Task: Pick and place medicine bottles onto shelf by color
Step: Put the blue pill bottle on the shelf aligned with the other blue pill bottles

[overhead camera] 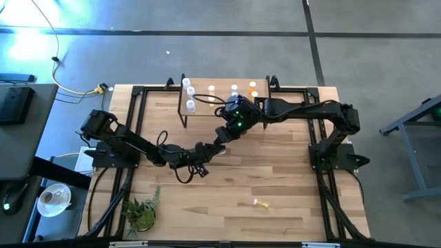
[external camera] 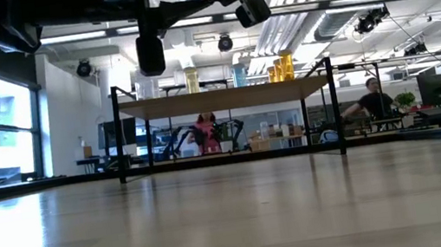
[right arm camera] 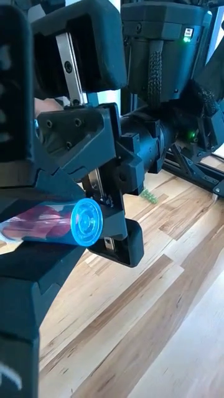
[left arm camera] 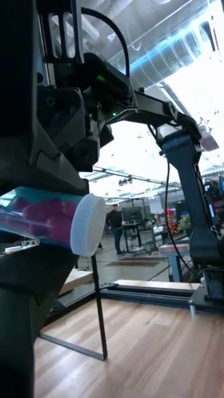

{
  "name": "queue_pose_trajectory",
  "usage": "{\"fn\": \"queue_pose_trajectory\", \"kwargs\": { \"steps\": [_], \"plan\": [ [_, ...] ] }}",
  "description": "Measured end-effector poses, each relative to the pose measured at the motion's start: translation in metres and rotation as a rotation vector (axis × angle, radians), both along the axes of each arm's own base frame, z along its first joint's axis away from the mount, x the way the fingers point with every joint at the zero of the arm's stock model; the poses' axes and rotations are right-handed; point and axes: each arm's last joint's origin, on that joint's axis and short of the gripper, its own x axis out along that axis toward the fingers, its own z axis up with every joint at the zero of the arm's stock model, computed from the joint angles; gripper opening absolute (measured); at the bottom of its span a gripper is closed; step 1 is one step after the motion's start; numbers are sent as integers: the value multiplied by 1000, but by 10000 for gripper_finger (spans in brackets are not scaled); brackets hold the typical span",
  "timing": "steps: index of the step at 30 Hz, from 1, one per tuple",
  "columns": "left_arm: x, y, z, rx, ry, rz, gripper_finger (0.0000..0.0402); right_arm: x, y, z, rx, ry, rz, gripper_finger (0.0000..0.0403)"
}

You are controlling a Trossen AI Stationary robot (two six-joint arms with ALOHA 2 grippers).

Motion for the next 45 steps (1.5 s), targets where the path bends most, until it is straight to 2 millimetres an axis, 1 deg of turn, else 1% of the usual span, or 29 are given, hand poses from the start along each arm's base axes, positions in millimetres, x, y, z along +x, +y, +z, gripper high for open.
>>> {"fn": "queue_pose_trajectory", "kwargs": {
  "steps": [5, 11, 13, 15, 20, 25, 30, 35, 40, 45],
  "plan": [
    [0, 0, 0, 4, 2, 0, 95, 0, 0, 0, 3, 3, -2, 85],
    [0, 0, 0, 3, 1, 1, 91, 0, 0, 0, -16, -4, 8, 85],
    [0, 0, 0, 3, 1, 5, 92, 0, -1, -1, -37, -8, 6, 91],
    [0, 0, 0, -1, 0, 5, 92, 0, -1, -1, -53, -13, 14, 104],
    [0, 0, 0, -30, -11, 1, 92, 0, -1, -1, -86, -28, 34, 153],
    [0, 0, 0, -102, -42, 7, 92, -3, -10, 4, -136, -61, 51, 192],
    [-1, 2, 0, -225, -99, 44, 92, -9, -21, 11, -201, -100, 59, 202],
    [-2, 4, 0, -403, -195, 98, 92, -22, -30, 27, -349, -161, 68, 201],
    [-3, 6, -1, -610, -326, 151, 92, -40, -28, 45, -577, -192, 96, 201],
    [-3, 12, -1, -800, -455, 164, 92, -54, -18, 54, -780, -151, 112, 201]
  ]
}}
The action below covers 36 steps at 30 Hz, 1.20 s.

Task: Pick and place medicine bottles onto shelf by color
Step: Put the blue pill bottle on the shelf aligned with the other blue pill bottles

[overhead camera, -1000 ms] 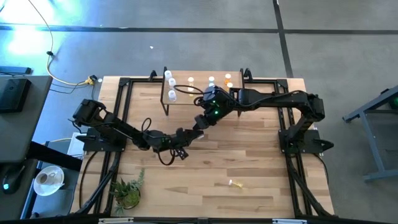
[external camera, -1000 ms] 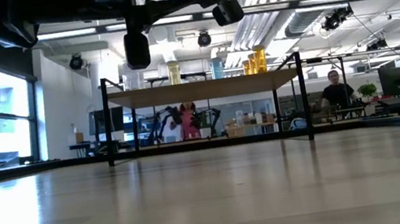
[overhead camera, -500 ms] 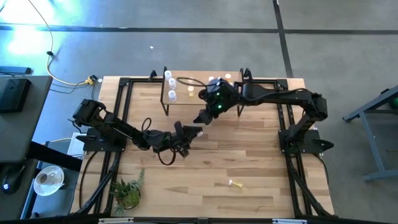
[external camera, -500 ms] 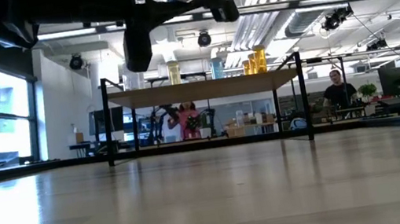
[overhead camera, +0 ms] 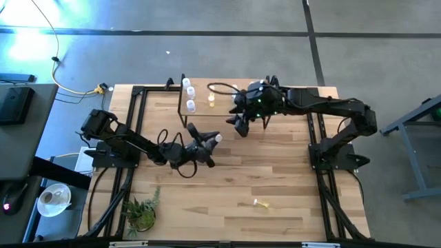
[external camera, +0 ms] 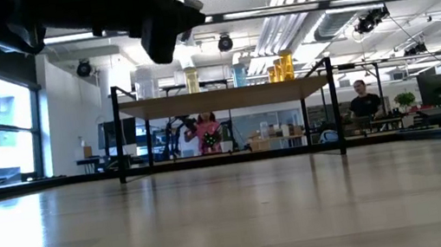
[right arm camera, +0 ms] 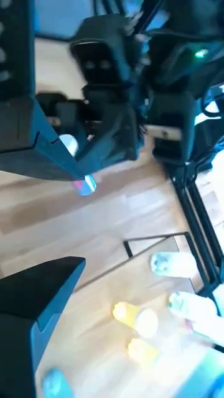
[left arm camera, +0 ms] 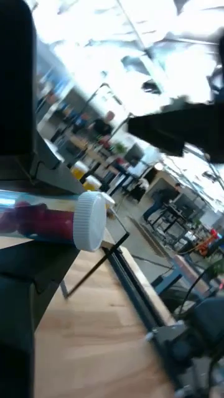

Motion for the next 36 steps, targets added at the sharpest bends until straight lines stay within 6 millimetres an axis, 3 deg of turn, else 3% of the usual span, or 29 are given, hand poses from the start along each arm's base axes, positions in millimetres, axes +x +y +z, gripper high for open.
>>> {"fn": "queue_pose_trajectory", "kwargs": {
  "steps": [12, 19, 25, 36],
  "plan": [
    [1, 23, -2, -360, -286, 59, 92, 9, 38, -12, -172, 79, -2, 201],
    [1, 25, -7, -399, -273, 67, 92, 29, 49, -28, -139, 73, -126, 201],
    [1, 25, -9, -398, -254, 72, 92, 49, 46, -47, -64, 56, -206, 202],
    [1, 25, -10, -398, -243, 76, 92, 54, 46, -54, -30, 61, -236, 225]
  ]
}}
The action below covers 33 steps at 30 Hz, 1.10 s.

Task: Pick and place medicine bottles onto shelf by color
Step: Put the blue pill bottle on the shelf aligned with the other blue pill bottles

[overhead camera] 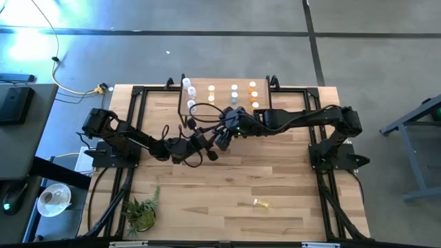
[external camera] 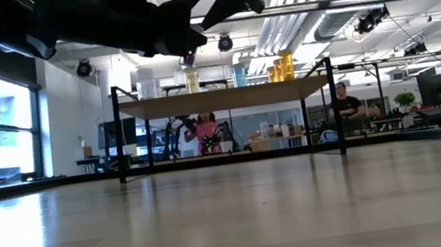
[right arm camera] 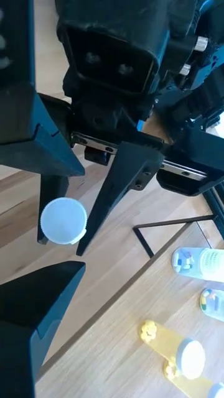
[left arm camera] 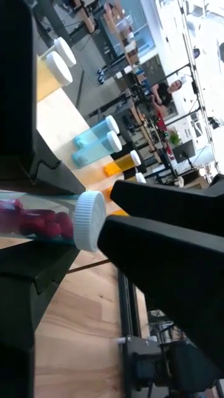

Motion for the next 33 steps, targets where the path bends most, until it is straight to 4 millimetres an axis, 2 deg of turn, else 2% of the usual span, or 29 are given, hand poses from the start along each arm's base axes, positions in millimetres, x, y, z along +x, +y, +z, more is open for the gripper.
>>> {"fn": "queue_pose_trajectory", "kwargs": {
  "steps": [13, 21, 25, 33],
  "plan": [
    [1, -1, 5, -1, -49, -37, 92, 0, 0, -1, -7, 11, 6, 229],
    [9, -2, 16, 40, -45, -46, 92, -1, 0, -2, -5, 22, 4, 226],
    [9, -2, 16, 40, -40, -47, 92, -1, 0, -2, -6, 22, 5, 205],
    [9, -1, 14, 39, -15, -21, 92, -1, 0, -2, -6, 28, 4, 138]
  ]
}}
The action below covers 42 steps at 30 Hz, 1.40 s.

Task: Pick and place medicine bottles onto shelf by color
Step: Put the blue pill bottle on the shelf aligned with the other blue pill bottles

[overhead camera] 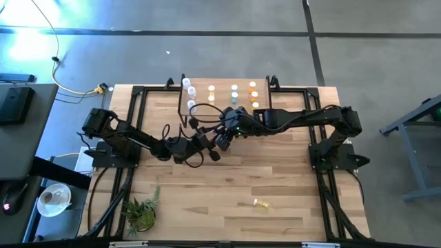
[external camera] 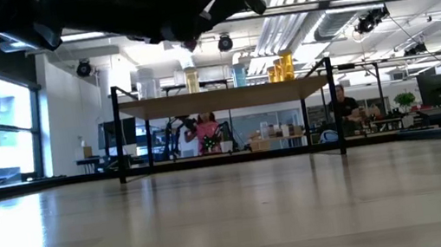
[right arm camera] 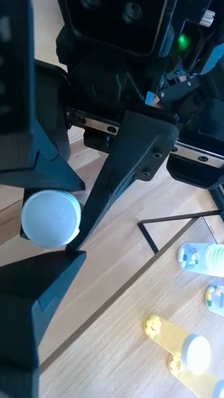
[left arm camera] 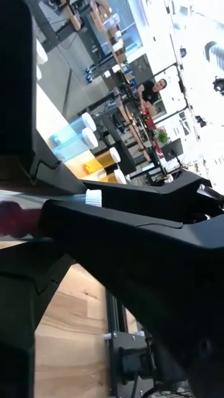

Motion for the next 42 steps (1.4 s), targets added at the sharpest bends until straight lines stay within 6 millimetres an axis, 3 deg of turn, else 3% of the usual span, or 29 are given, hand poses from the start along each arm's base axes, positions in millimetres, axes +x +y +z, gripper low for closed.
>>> {"fn": "queue_pose_trajectory", "kwargs": {
  "steps": [26, 33, 42],
  "plan": [
    [0, 0, 0, 0, 2, -6, 113, -2, 0, -1, 11, 18, -11, 96],
    [0, 0, -1, 9, 15, -7, 117, -2, 0, -2, 11, 20, -10, 106],
    [0, -1, -2, 49, 67, -16, 159, -2, -6, -2, 7, 30, -19, 99]
  ]
}}
